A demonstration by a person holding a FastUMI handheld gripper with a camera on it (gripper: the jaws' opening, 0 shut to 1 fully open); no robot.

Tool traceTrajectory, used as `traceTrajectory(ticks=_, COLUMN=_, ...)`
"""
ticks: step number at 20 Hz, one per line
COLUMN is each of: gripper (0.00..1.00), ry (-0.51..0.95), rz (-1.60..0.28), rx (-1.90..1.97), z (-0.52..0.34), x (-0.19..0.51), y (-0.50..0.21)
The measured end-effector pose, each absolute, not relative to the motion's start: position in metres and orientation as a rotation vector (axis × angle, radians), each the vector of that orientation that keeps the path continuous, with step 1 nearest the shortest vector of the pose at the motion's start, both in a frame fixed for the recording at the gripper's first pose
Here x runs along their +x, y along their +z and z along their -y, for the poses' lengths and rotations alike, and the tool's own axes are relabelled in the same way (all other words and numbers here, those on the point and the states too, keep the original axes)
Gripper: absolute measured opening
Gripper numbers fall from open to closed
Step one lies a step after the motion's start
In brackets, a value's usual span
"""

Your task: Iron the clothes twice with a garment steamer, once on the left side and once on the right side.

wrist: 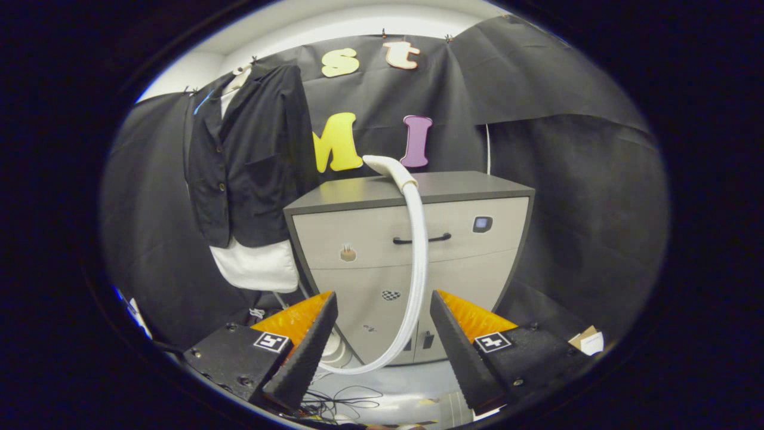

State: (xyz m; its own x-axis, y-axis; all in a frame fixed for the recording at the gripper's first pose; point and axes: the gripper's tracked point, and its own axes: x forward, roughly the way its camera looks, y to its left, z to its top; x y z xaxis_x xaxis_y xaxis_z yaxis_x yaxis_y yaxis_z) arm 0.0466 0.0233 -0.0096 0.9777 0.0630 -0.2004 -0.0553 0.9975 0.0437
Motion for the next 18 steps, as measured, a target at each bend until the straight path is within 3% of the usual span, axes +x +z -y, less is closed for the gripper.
traceTrajectory(ticks=18, gripper=0.98, ry=0.066, rz=-0.285, rx=-0.030, z=-0.032, x=0.157, y=0.113)
